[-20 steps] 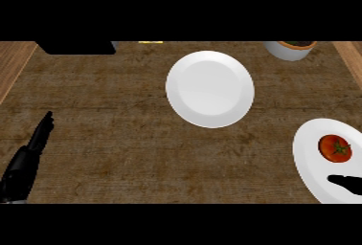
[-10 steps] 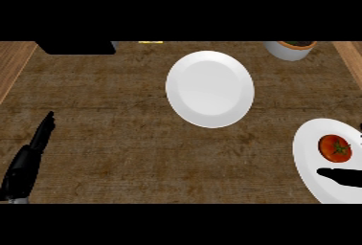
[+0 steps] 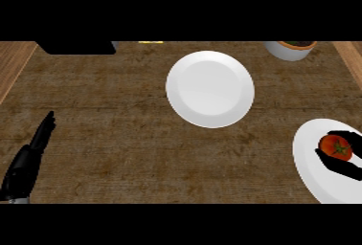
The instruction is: Pick the tomato from the plate and place it in the plate
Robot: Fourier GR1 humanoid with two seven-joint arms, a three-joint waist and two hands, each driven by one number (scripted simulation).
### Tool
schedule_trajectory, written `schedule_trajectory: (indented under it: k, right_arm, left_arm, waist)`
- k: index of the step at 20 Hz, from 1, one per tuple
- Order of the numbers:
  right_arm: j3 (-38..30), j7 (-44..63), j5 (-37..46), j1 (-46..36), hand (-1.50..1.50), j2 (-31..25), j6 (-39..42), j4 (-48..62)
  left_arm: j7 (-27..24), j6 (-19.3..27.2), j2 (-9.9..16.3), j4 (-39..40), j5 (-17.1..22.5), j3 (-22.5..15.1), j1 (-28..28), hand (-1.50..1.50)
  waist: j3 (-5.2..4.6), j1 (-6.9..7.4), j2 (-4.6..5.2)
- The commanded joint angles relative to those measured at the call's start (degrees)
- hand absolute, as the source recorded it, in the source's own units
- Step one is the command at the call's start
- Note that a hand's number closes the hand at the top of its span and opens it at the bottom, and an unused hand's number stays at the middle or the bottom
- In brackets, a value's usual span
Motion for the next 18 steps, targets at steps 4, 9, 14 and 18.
schedule_trajectory:
  k: [4, 9, 14, 18]
  right_arm:
    - [-0.5, -0.4, 2.5, -0.5, 1.50, 1.3, -1.7, -1.1]
    - [11.7, -5.6, 15.8, -13.8, 1.50, -16.5, 11.7, 6.9]
    - [15.4, -13.4, 22.1, -22.3, 1.50, -22.6, 14.3, 15.4]
    - [13.8, -18.4, 24.1, -30.3, 1.50, -21.8, 7.8, 22.9]
  left_arm:
    - [5.8, -2.0, -1.8, -7.4, -1.3, 1.1, 1.7, 0.00]
    - [0.9, -2.3, -2.0, -1.9, -2.2, -2.7, -3.7, 0.00]
    - [0.8, -2.9, -2.1, -1.2, -2.2, -3.3, -5.3, 0.00]
    - [-0.9, -2.3, -2.2, -0.5, -2.6, -3.0, -3.5, 0.00]
  waist:
    - [0.05, -0.01, -0.02]
    - [0.10, 6.83, 2.27]
    - [0.44, 8.08, 2.66]
    - [0.46, 7.59, 2.21]
